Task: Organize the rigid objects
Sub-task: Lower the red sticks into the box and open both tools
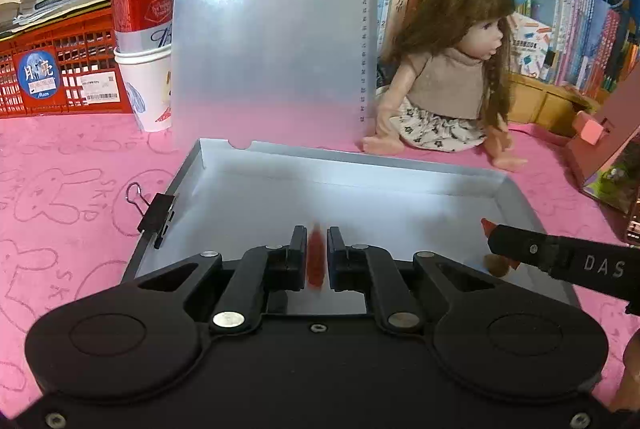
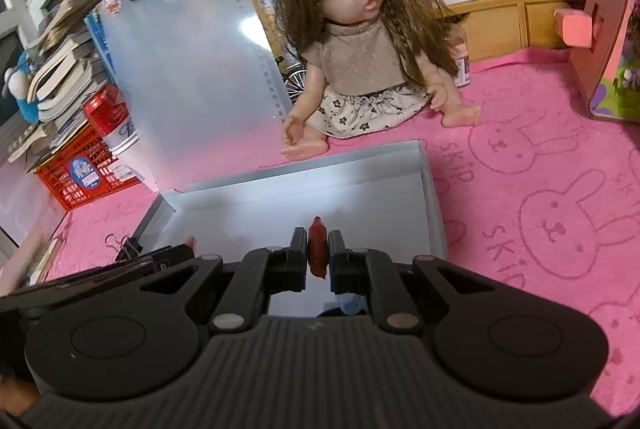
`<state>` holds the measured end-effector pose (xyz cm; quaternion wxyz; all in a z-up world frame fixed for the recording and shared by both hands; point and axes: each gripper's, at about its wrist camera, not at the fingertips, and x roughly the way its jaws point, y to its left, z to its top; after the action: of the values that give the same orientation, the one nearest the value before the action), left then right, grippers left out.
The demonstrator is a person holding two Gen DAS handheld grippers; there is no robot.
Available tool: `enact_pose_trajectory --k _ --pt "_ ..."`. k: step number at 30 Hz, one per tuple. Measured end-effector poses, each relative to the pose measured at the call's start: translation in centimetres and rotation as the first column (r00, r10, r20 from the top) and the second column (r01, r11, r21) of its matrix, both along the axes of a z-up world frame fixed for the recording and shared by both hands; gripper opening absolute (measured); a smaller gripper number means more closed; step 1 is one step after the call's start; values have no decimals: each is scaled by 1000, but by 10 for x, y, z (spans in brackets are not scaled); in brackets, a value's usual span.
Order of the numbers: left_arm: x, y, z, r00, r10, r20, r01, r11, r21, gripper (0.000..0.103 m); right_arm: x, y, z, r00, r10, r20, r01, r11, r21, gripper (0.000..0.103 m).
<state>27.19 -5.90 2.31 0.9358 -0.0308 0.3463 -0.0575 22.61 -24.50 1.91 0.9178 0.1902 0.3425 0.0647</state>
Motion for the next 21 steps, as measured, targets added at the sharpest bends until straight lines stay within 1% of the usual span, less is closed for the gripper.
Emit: enact_pose_trajectory --k 2,9,18,21 --pt "4 -1 -3 1000 1 -4 -1 1000 10 10 4 0 -3 1000 -3 -11 3 1000 6 14" --pt "11 -2 -14 1000 6 -22 -5 999 32 10 14 4 -12 1000 -8 -28 7 1000 -23 14" --pt "10 -6 -18 1000 -10 -17 11 999 52 11 18 7 -20 999 -13 -37 11 999 -52 14" --pt "10 -8 -19 1000 -10 -18 11 999 54 12 18 9 -18 1000 -8 -28 6 998 -65 17"
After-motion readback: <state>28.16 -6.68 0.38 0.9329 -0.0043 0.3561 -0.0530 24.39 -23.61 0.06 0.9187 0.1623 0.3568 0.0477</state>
